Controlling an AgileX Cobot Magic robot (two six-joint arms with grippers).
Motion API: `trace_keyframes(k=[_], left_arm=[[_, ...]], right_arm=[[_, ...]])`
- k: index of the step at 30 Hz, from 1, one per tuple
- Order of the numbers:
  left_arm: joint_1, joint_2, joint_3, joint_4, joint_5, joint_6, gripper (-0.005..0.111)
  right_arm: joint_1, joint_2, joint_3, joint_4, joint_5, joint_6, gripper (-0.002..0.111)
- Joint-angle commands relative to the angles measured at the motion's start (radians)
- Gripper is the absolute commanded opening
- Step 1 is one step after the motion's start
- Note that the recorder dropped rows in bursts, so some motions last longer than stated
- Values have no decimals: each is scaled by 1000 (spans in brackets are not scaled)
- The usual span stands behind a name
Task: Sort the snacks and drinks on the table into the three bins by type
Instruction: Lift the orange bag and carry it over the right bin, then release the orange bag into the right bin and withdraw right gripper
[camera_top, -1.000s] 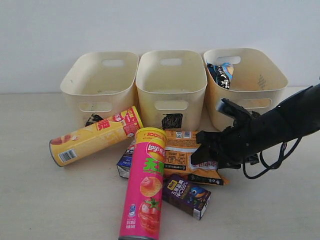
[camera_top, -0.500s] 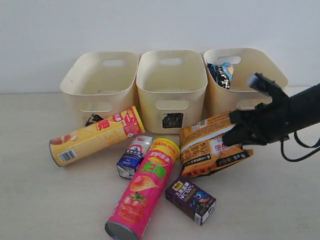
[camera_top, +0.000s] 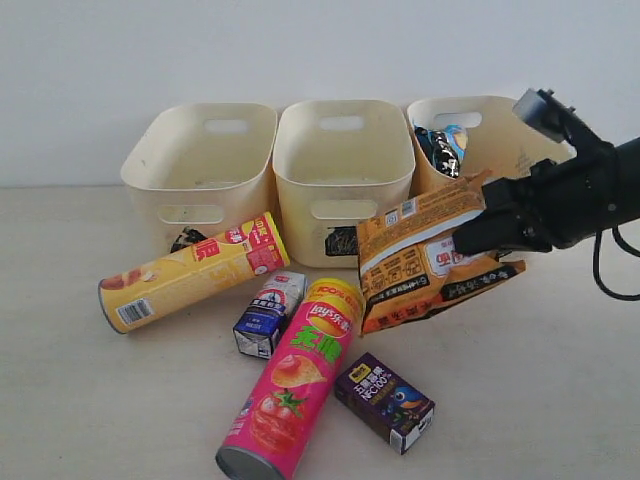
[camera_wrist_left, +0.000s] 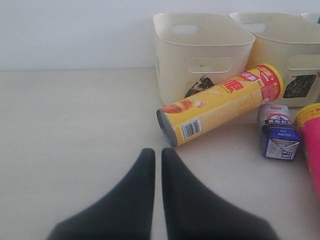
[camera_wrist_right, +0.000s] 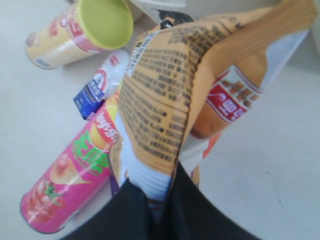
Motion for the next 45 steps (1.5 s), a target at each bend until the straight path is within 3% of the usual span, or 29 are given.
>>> trace_keyframes(k=[1,10,19,23,31,33,35,36,38,42,45], left_arm=[[3,-3,3,0,1,-10,4],[3,-3,3,0,1,-10,4],[3,-3,3,0,1,-10,4],[3,-3,3,0,1,-10,4],[3,-3,3,0,1,-8,4],[3,-3,3,0,1,-8,4],[3,-3,3,0,1,-8,4],[3,-3,3,0,1,-8,4],[3,-3,3,0,1,-8,4],[3,-3,3,0,1,-8,4],[3,-3,3,0,1,-8,4]], right_arm=[[-47,-82,1,19,40,-32,0],[-124,-150,-108,96,106,-16,0],[-124,-40,-378,88,-203,79,0],[-124,72,-416,76,-359,58,0],[-124,234,-468,76,-455,-57,2],[-122,249,-468,76,-462,-62,8],[-121,260,-468,76,-460,-64,30],[-113,259,-468,70,-455,-68,51],[-99,259,-468,70,-440,-68,72],[-92,248,-468,68,-407,-42,69],[-92,222,-468,13,-385,10,53]])
